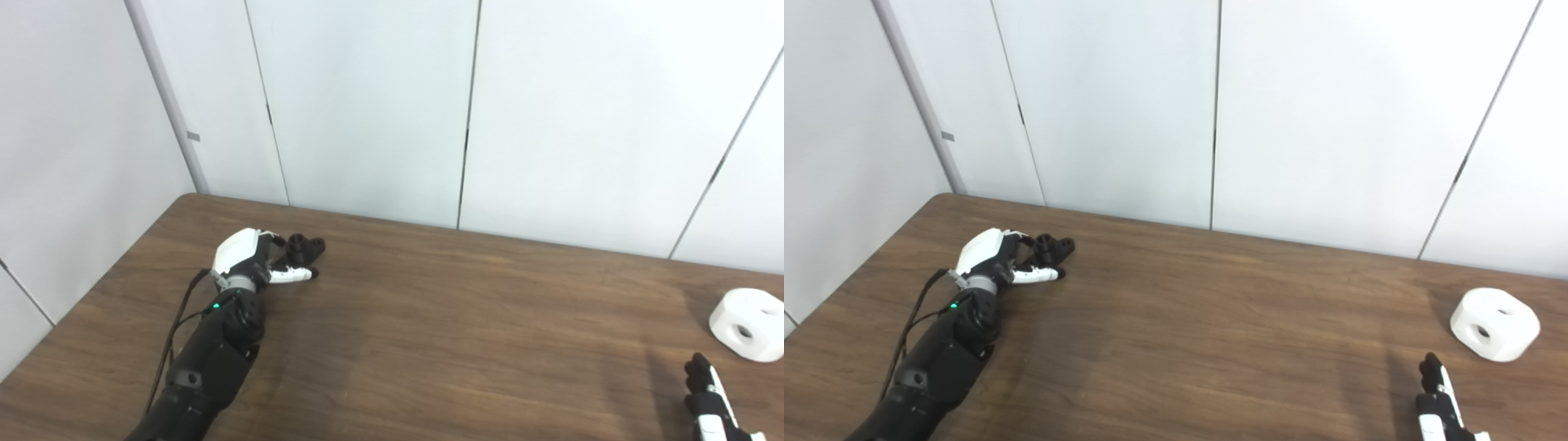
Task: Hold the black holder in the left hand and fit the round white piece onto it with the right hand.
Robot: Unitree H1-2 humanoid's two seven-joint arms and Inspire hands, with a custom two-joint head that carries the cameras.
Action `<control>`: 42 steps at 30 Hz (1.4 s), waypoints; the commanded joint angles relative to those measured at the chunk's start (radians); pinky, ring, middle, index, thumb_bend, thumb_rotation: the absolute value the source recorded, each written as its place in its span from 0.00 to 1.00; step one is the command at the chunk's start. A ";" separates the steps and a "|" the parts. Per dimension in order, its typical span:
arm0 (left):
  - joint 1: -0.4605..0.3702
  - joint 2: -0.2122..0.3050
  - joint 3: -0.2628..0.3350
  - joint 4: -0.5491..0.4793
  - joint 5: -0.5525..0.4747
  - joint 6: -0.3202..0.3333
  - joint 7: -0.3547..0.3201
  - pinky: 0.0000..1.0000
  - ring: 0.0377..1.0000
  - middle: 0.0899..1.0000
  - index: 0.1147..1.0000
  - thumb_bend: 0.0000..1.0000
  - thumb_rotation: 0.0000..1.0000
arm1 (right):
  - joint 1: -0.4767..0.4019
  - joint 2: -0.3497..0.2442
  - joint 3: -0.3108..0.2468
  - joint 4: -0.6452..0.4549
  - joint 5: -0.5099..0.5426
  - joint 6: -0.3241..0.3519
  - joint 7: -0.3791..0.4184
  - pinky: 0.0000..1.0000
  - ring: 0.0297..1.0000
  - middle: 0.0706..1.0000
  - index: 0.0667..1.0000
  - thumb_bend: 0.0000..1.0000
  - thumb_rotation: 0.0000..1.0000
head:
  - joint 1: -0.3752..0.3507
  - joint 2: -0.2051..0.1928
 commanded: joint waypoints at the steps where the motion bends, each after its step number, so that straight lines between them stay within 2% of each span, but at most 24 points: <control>1: -0.034 0.019 -0.008 -0.002 0.004 -0.006 0.006 1.00 1.00 0.94 0.74 0.85 0.38 | 0.007 0.005 0.003 -0.023 0.010 -0.016 0.002 1.00 1.00 0.98 0.99 0.52 1.00 | 0.003 0.001; 16: -0.017 0.030 -0.004 -0.004 0.020 0.013 -0.013 1.00 1.00 0.92 0.70 0.85 0.34 | 0.009 0.000 -0.007 -0.037 0.004 0.006 -0.004 1.00 1.00 0.98 0.98 0.54 1.00 | 0.006 0.012; 21: -0.019 0.034 -0.008 0.009 0.029 0.013 -0.028 1.00 0.99 0.90 0.66 0.84 0.34 | 0.010 0.000 -0.011 -0.040 0.014 0.011 -0.002 1.00 1.00 0.98 0.98 0.54 1.00 | 0.005 0.016; 24: -0.021 0.033 -0.009 0.013 0.037 0.013 -0.038 1.00 0.99 0.88 0.63 0.81 0.33 | 0.009 -0.002 -0.013 -0.044 0.009 0.015 -0.005 1.00 1.00 0.98 0.98 0.54 1.00 | 0.005 0.016; 27: -0.020 0.033 -0.011 0.015 0.029 0.007 -0.024 1.00 0.97 0.84 0.52 0.79 0.26 | 0.009 -0.003 -0.016 -0.046 0.008 0.014 -0.006 1.00 1.00 0.97 0.98 0.51 1.00 | 0.002 0.019; 28: -0.018 0.031 -0.006 0.015 0.021 0.001 -0.016 1.00 0.96 0.83 0.46 0.63 0.15 | 0.009 -0.005 -0.016 -0.048 0.006 0.016 -0.006 1.00 1.00 0.97 0.99 0.52 1.00 | 0.003 0.020; 30: -0.014 0.027 0.003 0.018 0.007 -0.018 0.006 1.00 0.94 0.81 0.43 0.55 0.08 | 0.010 -0.004 -0.019 -0.052 0.013 0.023 -0.005 1.00 1.00 0.97 0.99 0.53 1.00 | 0.003 0.020; 33: -0.009 0.022 0.009 0.018 -0.007 -0.025 0.025 1.00 0.93 0.79 0.42 0.52 0.05 | 0.010 -0.004 -0.022 -0.055 0.022 0.023 -0.002 1.00 1.00 0.97 0.99 0.54 1.00 | 0.004 0.022; 42: 0.004 0.031 0.001 0.014 -0.014 -0.046 0.044 1.00 0.90 0.77 0.42 0.52 0.04 | 0.011 -0.008 -0.027 -0.060 0.025 0.017 -0.002 1.00 1.00 0.97 0.99 0.51 1.00 | 0.005 0.023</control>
